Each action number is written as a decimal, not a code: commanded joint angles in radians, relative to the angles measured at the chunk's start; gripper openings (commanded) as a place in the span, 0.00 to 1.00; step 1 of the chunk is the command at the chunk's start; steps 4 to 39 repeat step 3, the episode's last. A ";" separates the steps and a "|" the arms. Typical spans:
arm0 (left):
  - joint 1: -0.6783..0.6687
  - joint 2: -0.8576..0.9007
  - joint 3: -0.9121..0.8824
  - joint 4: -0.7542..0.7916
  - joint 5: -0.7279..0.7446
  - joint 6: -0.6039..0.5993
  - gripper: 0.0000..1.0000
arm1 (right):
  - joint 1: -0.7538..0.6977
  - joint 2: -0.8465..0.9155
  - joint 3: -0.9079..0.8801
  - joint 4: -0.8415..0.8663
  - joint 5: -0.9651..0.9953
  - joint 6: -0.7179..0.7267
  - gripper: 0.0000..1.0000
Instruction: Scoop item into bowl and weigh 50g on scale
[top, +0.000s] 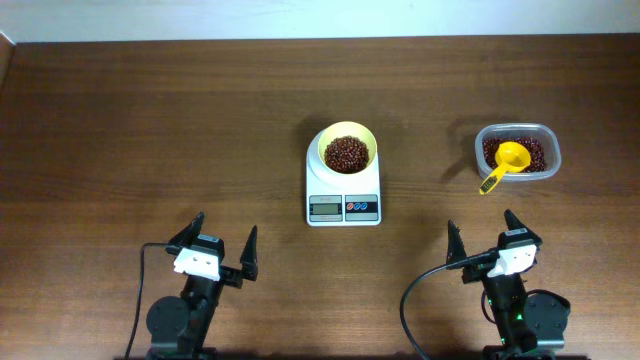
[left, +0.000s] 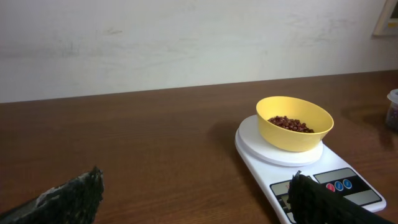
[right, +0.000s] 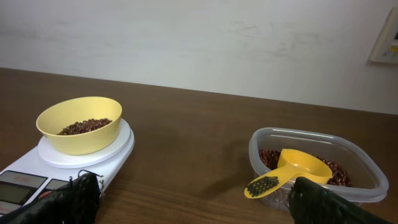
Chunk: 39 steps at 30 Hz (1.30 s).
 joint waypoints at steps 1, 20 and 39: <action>0.006 -0.006 -0.002 -0.007 -0.007 -0.009 0.99 | 0.009 -0.011 -0.005 -0.007 -0.002 0.001 0.99; 0.006 -0.006 -0.002 -0.007 -0.007 -0.009 0.99 | 0.009 -0.011 -0.005 -0.007 -0.002 0.001 0.99; 0.006 -0.006 -0.002 -0.007 -0.007 -0.009 0.99 | 0.009 -0.011 -0.005 -0.007 -0.002 0.001 0.99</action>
